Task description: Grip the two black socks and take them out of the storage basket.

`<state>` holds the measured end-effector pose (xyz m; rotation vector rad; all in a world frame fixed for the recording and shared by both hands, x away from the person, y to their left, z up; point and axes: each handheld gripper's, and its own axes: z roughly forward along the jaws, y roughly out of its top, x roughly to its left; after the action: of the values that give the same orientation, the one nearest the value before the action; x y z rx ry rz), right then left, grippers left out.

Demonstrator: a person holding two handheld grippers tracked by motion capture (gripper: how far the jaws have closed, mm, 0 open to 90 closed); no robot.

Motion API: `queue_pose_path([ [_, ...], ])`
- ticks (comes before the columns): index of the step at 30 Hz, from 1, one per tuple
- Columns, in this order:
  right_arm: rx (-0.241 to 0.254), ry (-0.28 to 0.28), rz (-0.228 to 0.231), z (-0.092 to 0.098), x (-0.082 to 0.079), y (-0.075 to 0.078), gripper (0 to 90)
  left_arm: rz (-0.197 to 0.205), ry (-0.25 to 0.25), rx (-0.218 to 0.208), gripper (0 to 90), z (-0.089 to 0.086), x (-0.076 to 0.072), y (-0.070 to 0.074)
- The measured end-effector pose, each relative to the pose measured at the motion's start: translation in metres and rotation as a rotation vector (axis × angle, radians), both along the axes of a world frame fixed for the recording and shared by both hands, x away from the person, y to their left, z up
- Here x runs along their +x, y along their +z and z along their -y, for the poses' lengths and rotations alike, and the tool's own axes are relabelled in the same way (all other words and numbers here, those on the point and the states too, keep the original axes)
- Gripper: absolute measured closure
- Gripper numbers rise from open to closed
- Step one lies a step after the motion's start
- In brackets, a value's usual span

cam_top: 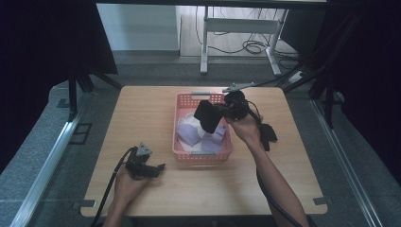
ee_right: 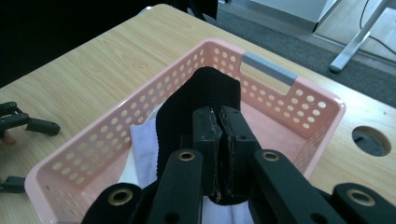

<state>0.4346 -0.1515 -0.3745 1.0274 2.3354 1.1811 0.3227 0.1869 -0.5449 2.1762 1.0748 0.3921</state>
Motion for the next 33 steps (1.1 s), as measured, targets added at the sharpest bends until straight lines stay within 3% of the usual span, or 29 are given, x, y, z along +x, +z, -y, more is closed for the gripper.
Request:
queue_pose_path([
  [15,0.03,-0.006,0.048,0.006,-0.007,0.032,85.5,-0.001,-0.002,0.003,12.0,0.0,0.0,0.0],
  [33,0.049,-0.067,0.099,0.038,-0.012,0.056,85.5,0.001,0.001,0.0,12.0,0.0,0.0,0.0],
])
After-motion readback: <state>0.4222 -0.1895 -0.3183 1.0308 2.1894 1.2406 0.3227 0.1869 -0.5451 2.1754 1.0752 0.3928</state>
